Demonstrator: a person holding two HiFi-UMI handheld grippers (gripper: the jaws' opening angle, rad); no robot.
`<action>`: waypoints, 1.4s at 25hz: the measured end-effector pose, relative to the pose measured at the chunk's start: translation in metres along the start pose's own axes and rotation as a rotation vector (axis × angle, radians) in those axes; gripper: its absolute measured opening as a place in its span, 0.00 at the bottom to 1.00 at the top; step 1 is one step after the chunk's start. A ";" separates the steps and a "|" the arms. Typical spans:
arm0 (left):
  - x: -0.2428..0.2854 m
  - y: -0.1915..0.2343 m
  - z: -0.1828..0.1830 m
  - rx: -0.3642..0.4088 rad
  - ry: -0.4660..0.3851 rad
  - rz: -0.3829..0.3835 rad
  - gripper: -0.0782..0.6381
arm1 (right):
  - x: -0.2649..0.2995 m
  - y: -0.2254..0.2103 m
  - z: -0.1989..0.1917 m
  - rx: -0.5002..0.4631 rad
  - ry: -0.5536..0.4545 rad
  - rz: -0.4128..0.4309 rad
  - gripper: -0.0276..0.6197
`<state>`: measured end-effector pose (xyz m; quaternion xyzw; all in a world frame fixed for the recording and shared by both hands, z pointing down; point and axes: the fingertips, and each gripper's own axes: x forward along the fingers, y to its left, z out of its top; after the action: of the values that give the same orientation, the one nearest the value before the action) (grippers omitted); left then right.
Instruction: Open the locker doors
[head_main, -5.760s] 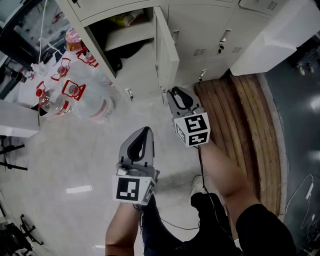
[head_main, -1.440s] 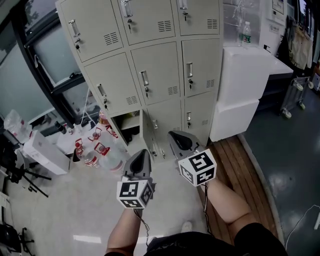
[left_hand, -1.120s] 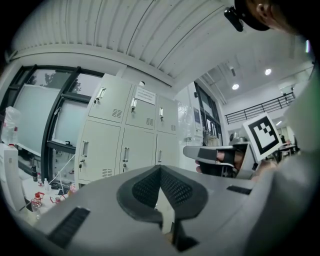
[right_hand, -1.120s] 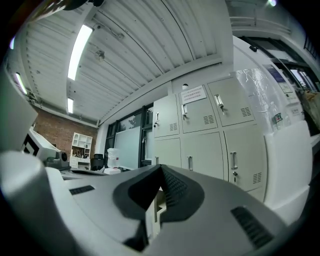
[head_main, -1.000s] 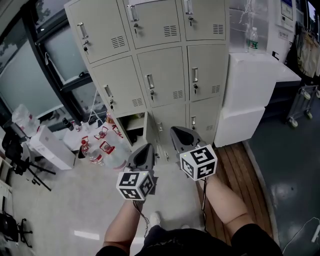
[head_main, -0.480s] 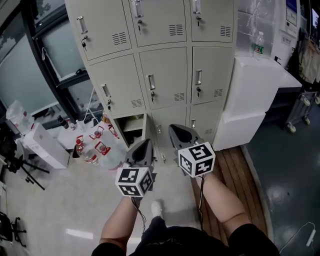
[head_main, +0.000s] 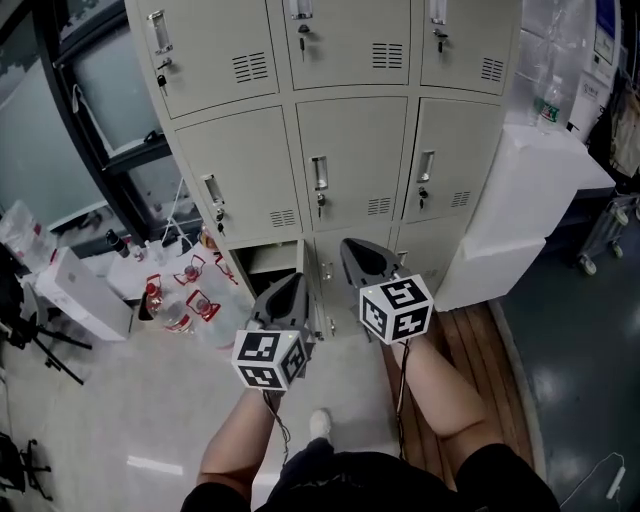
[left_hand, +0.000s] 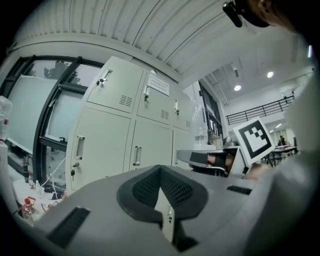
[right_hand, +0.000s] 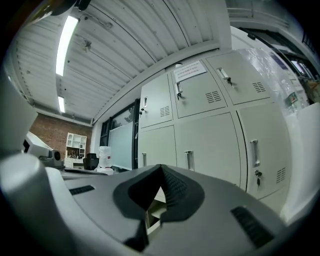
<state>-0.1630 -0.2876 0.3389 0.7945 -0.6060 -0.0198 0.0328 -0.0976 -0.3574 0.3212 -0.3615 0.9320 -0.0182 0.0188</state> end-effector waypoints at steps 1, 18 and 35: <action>0.008 0.008 -0.001 -0.001 0.003 -0.002 0.11 | 0.012 -0.004 -0.002 0.002 0.005 -0.003 0.04; 0.126 0.114 -0.008 0.004 0.036 -0.073 0.11 | 0.172 -0.072 -0.023 0.012 0.034 -0.092 0.10; 0.181 0.164 -0.029 -0.001 0.085 -0.154 0.11 | 0.260 -0.103 -0.043 -0.067 0.055 -0.200 0.30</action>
<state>-0.2711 -0.5048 0.3818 0.8389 -0.5412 0.0112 0.0570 -0.2224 -0.6081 0.3633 -0.4527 0.8914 0.0011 -0.0210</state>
